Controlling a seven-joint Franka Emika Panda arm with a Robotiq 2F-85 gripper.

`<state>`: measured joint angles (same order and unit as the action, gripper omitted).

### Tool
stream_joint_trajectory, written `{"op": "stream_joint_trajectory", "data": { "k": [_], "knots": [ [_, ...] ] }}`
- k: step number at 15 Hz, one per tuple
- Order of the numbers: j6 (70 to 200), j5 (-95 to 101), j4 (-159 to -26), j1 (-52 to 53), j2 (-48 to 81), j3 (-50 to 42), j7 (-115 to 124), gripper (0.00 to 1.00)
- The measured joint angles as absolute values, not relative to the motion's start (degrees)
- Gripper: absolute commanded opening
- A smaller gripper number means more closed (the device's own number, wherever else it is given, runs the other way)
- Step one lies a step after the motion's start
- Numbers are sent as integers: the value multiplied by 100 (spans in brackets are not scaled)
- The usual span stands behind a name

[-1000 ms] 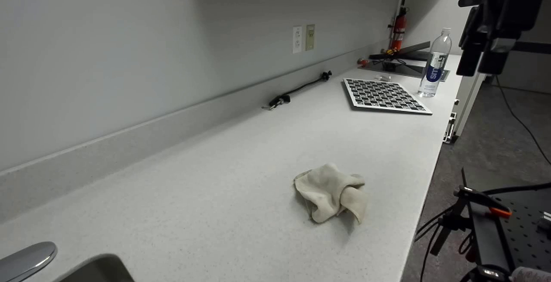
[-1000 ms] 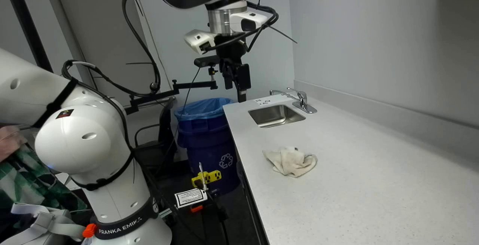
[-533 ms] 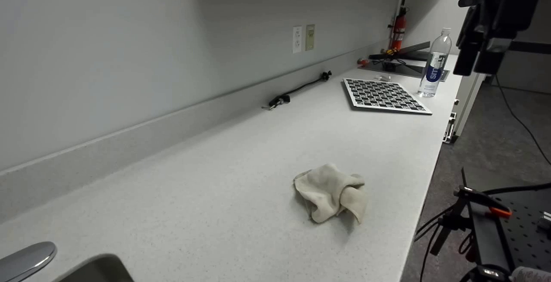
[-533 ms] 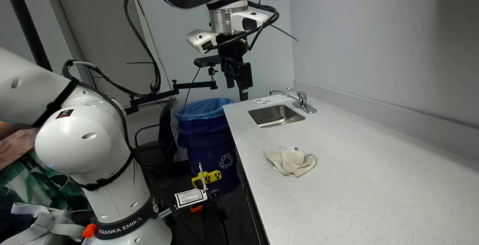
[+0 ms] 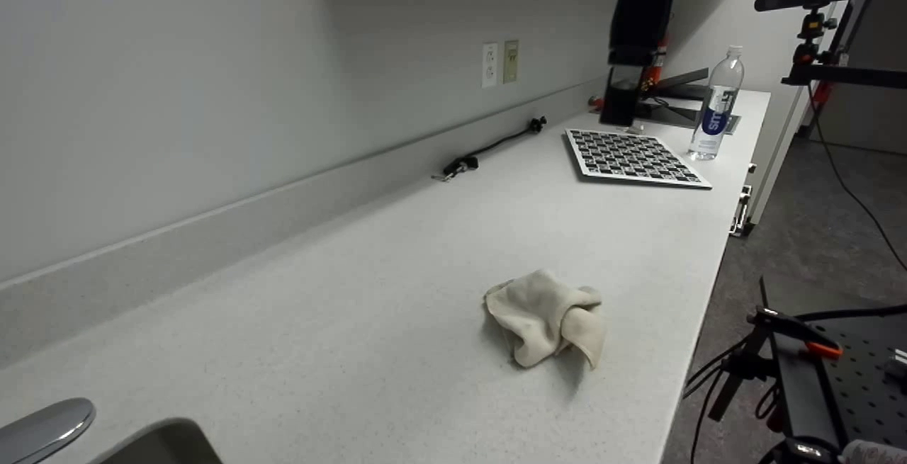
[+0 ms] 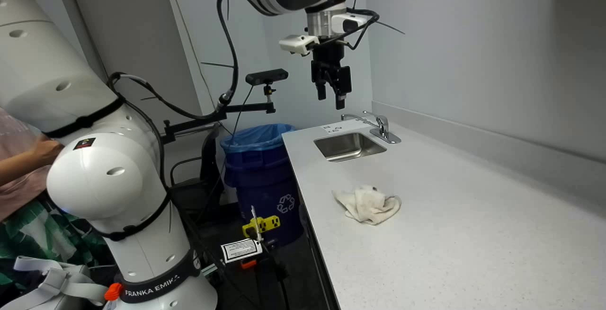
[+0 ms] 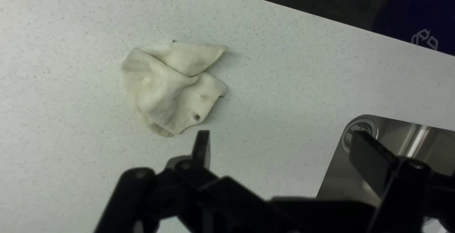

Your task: Use the cloth to wipe the counter

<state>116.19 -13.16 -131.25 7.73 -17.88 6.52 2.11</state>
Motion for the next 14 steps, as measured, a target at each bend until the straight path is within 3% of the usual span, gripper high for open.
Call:
{"op": "stream_joint_trajectory", "data": {
  "k": [14],
  "knots": [
    [12233, -852, -13478, 664, -1546, 621, 471, 100]
  ]
}}
